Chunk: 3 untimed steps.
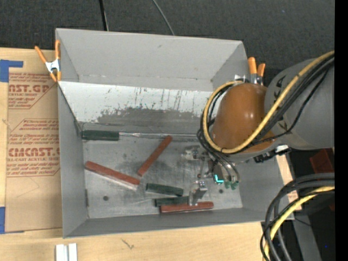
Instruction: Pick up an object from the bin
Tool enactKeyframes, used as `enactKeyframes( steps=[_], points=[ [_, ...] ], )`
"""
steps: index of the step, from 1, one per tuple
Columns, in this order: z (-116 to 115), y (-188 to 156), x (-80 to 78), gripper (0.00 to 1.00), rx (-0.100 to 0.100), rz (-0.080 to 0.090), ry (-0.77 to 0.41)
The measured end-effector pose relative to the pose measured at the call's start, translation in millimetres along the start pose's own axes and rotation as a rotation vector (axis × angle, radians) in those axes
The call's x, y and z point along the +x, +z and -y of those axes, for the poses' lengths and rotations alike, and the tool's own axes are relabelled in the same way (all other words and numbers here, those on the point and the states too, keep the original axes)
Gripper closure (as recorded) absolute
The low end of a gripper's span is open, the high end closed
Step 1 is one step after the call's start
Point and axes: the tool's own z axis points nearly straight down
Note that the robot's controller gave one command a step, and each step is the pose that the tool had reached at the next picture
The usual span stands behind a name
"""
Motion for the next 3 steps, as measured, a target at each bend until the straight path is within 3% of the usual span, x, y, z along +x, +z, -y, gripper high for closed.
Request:
enactKeyframes(
  steps=[1, 2, 3],
  points=[
    [0.0, -3.6, -2.0, 0.00, 0.000, 0.008, 0.000],
    [-19.8, 61.0, -6.6, 1.00, 0.000, 0.005, -0.018],
    [-19.7, 60.6, -7.7, 1.00, -0.001, 0.010, -0.017]
  ],
)
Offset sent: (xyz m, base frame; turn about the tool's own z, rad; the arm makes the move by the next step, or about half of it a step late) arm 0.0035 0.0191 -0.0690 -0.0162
